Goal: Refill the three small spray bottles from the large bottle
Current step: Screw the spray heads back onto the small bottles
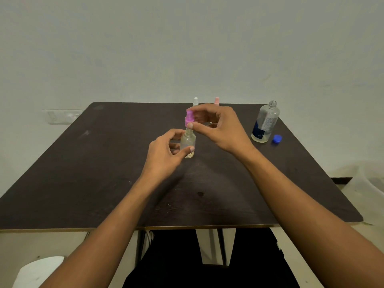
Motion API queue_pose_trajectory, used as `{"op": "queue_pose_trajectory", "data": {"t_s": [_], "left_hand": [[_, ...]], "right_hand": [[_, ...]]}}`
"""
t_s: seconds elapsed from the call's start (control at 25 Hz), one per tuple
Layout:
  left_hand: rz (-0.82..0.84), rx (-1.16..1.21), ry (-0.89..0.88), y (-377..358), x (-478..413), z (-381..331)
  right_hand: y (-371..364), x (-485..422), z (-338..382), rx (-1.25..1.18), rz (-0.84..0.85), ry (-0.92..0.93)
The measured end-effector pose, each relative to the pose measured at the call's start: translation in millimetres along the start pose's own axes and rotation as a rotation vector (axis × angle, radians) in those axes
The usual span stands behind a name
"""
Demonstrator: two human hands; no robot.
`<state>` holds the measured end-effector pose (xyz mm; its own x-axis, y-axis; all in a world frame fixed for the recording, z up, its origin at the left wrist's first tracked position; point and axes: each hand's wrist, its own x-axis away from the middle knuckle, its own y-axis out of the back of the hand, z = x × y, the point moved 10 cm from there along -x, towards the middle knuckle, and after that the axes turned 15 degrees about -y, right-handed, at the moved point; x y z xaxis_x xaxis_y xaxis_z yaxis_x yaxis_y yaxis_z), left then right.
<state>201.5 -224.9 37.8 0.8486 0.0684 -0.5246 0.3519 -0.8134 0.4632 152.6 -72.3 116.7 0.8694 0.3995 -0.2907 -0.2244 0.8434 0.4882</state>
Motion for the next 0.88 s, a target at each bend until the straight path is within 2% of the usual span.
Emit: {"op": "queue_pose_trajectory", "data": {"t_s": [0.24, 0.72, 0.8, 0.88], "left_hand": [[-0.011, 0.019, -0.028, 3, -3, -9], [-0.018, 0.006, -0.072, -2, -4, -24], [-0.009, 0.015, -0.075, -4, -4, -27], [-0.003, 0.024, -0.068, -4, -5, -27]], "right_hand": [[-6, -1, -17, -0.021, 0.04, -0.049], [5, 8, -11, 0.033, -0.144, 0.005], [2, 6, -13, 0.041, -0.109, -0.029], [-2, 0, -19, 0.048, -0.004, -0.081]]}}
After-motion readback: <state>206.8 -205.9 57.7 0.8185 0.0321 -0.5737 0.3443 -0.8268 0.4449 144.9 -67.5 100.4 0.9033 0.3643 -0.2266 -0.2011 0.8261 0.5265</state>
